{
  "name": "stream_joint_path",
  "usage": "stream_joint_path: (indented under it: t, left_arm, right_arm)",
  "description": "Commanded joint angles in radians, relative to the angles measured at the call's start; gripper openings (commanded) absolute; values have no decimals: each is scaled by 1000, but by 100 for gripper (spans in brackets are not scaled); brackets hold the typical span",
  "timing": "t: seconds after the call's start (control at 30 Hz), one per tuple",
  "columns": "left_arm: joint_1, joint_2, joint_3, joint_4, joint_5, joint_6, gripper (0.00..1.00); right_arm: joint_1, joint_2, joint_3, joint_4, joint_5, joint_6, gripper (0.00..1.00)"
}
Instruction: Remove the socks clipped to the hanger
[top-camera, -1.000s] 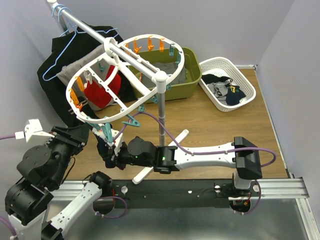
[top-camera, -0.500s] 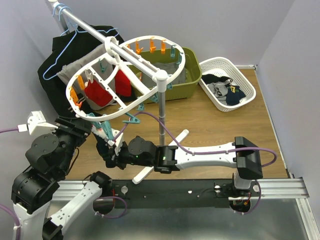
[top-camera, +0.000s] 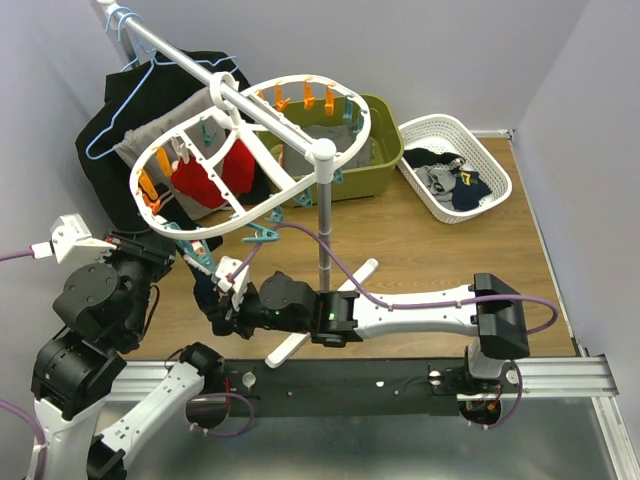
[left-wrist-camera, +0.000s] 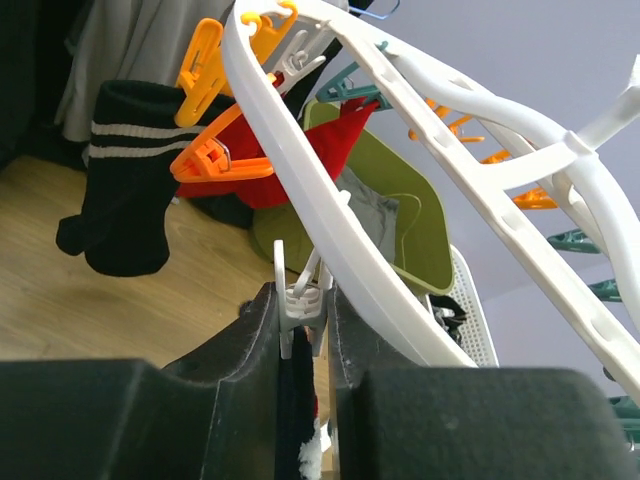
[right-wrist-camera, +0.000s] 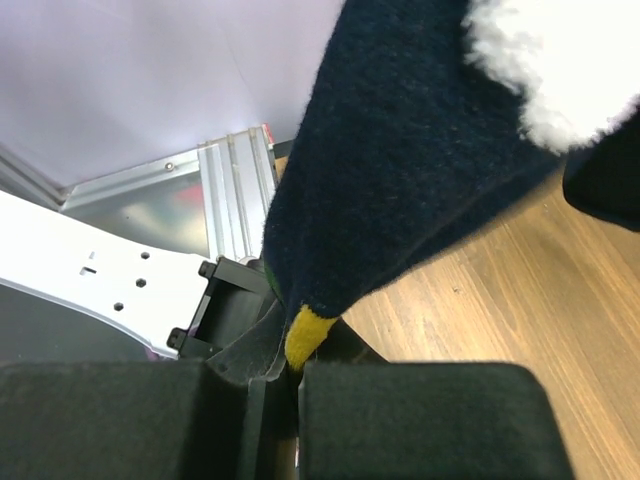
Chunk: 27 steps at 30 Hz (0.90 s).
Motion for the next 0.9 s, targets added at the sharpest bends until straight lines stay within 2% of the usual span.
stream_joint_path:
  t: [0.0,0.07,0.17,0.33,0.47,0.6,0.87]
  left_arm:
    - [-5,-25,-18,88,-41,36,14]
    - [-6,-28,-18,85,-43,38,5]
    - [-6,-30,-17,86,-41,47,0]
    - [-6,-30,-20,100,-23,67,0]
    - [-6,-40,-43,128,37,113,0]
    - [-6,-100,-96,216,137,176,0]
    - [-5,-131,-116,258,183,227,0]
  right_arm:
    - [3,-48,-25,-7,-14,10,1]
    - [3,-51,-32,-9,-11,15,1]
    - [3,-60,-48,-12,-6,22,1]
    - [3,-79,-74,-56,-6,39,1]
    - [17,-121,-122,-165,58,62,1]
    - [29,-251,-234,-249,153,98,1]
    - [34,-531,-484,-341,328,248,1]
